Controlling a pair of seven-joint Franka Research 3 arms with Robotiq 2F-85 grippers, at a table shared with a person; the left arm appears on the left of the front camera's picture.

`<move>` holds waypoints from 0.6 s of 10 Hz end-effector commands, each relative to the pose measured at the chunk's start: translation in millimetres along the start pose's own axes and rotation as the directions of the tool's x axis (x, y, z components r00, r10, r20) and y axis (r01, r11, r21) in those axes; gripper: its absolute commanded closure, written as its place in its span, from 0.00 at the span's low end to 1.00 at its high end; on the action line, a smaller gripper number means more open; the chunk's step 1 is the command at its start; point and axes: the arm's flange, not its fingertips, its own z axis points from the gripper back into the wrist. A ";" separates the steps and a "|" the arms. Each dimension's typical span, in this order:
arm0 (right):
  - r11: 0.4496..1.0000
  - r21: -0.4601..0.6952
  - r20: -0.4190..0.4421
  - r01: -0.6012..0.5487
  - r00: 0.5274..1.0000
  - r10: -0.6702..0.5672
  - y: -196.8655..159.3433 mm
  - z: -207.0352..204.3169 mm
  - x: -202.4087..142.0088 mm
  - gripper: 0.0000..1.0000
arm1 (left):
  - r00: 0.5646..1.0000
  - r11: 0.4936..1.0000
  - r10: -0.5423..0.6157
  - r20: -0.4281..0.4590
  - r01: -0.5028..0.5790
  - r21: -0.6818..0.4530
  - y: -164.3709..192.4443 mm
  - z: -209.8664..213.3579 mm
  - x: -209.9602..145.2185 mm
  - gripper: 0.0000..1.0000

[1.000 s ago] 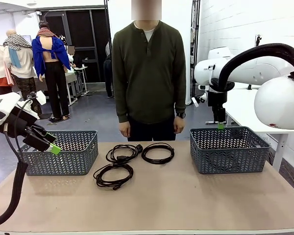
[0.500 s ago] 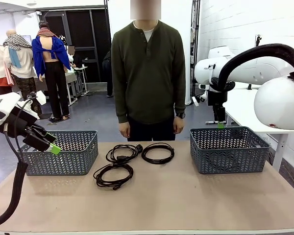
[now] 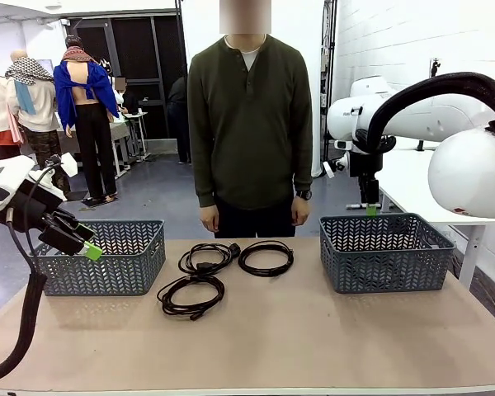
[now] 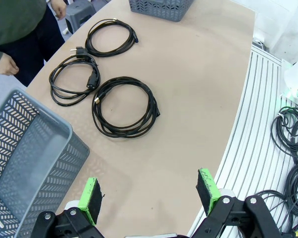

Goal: Organize the cables according to human instructions.
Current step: Pick up a bundle of cables and place it in the basket indicated by the human.

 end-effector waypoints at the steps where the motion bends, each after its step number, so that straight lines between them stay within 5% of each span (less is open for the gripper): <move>1: 0.997 0.017 0.018 0.077 0.997 -0.077 38.8 19.9 -1.7 0.00 | 1.000 1.000 -0.014 0.017 0.015 -0.014 4.0 0.3 -1.4 0.00; 3: 0.993 0.009 0.043 0.116 0.992 -0.116 73.5 37.8 -3.6 0.00 | 1.000 1.000 -0.014 0.017 0.015 -0.014 4.0 0.3 -1.4 0.00; 6: 0.974 -0.053 0.207 0.222 0.956 -0.207 128.0 47.0 1.0 0.00 | 1.000 1.000 -0.014 0.017 0.015 -0.014 4.0 0.3 -1.4 0.00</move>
